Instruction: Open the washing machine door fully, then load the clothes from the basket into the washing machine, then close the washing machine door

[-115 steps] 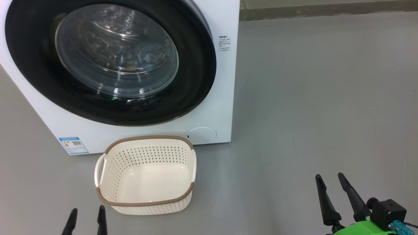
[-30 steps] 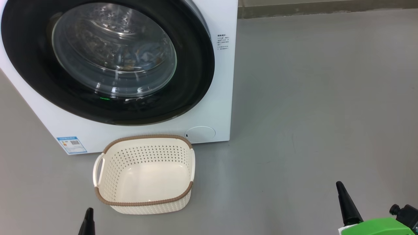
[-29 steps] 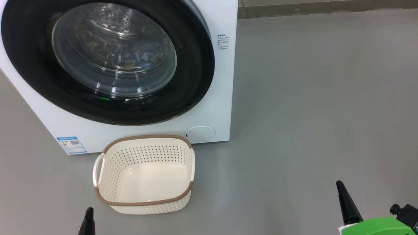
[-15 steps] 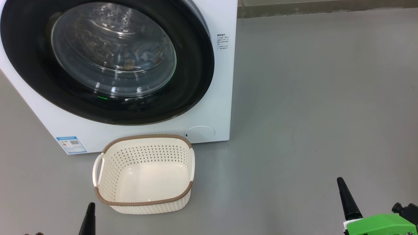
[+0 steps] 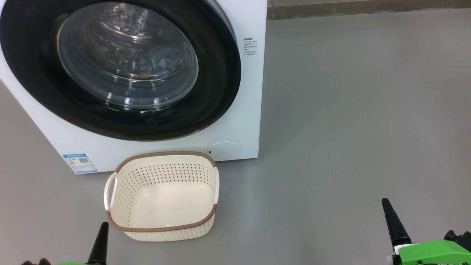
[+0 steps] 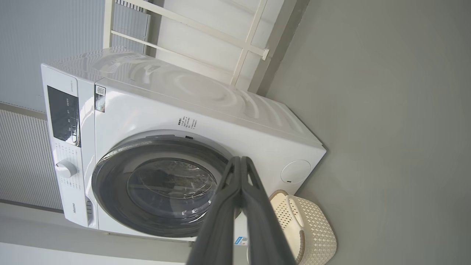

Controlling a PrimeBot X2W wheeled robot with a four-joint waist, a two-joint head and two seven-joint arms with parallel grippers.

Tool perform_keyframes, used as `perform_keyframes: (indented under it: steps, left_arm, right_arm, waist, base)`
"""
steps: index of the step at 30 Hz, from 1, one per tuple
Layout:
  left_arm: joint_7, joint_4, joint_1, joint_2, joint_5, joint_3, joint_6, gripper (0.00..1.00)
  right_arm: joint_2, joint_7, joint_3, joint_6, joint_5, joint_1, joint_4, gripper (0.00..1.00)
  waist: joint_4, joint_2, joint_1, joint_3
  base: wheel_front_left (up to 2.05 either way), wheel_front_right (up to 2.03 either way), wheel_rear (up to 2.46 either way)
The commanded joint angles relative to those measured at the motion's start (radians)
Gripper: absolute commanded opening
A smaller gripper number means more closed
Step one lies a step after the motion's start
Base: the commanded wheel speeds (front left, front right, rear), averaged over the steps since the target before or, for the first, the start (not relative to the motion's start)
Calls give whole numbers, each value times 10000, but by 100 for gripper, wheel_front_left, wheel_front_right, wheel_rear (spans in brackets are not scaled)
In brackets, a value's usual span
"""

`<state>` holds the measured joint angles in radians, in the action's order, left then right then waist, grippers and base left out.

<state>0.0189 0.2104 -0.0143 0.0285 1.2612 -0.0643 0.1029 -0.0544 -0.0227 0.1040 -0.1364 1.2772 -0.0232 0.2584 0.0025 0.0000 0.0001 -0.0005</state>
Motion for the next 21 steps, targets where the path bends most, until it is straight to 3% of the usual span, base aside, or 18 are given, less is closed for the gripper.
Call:
perform_keyframes:
  steps: [1, 21]
  left_arm:
    - [96, -137, 506, 195, 345, -289, 97, 0]
    - [658, 193, 991, 226, 2477, -413, 220, 0]
  right_arm:
    - [-29, -84, -127, 44, 378, -528, -222, 0]
    - [18, -646, 33, 53, 2361, -745, -164, 0]
  waist:
    - [-1, 0, 0, 2]
    - [-17, 0, 0, 25]
  base:
    - [0, 0, 0]
    - [0, 0, 0]
